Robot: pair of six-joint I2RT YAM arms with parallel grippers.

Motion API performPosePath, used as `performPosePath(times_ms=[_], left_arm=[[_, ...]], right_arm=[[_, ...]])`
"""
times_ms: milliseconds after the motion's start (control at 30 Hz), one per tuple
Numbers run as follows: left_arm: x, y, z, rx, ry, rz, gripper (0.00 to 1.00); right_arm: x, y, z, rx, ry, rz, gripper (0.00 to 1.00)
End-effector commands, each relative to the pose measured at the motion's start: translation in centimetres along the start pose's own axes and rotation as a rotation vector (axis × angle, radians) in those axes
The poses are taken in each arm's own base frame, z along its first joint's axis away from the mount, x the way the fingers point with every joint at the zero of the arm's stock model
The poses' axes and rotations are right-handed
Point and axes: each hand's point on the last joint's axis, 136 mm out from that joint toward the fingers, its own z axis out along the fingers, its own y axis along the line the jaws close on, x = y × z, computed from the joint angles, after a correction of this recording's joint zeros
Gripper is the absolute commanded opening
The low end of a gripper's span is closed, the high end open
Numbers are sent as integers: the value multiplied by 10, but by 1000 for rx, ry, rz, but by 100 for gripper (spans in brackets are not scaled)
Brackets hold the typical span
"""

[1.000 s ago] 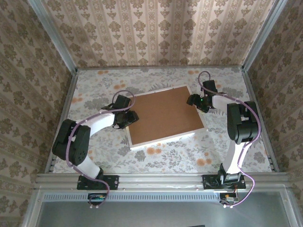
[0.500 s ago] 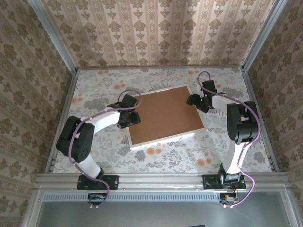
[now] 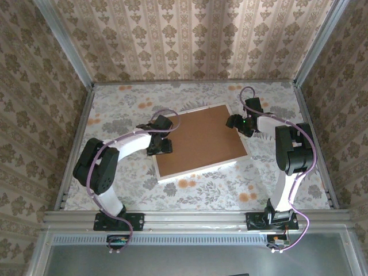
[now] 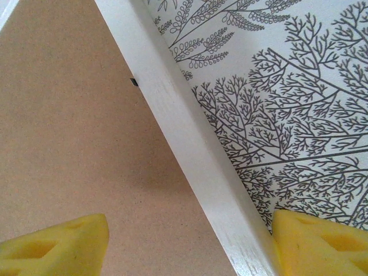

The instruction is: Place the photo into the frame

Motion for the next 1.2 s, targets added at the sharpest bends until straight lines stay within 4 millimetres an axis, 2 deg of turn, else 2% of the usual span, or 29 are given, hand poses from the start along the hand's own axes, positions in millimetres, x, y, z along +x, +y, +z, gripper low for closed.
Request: performPosePath(times_ms=[0,200,333,567,800,900,1000,1167], left_arm=[[24,-49,0,211,108,46,68],[9,-40,-11,184,59,81,72],[6,-36,-12,152,55,132,73],[15,-26,-4,88,80,193,73],[26,-22,7,104,96,195,62],[28,-20,8,114,101,187,62],[23,-19,3,113,82,186,61],[10,-27,-15,149,33,202,66]], right_arm=[[105,66,10,-249,384,-15,75],[105,62,10,-242,384,-14,75],[103,59,9,-239,380,-12,75],[102,57,8,-236,379,-10,75],[102,57,8,-236,381,-10,75],[102,57,8,-237,381,-10,75],[103,56,8,-235,382,-11,75],[102,53,7,-226,378,-10,75]])
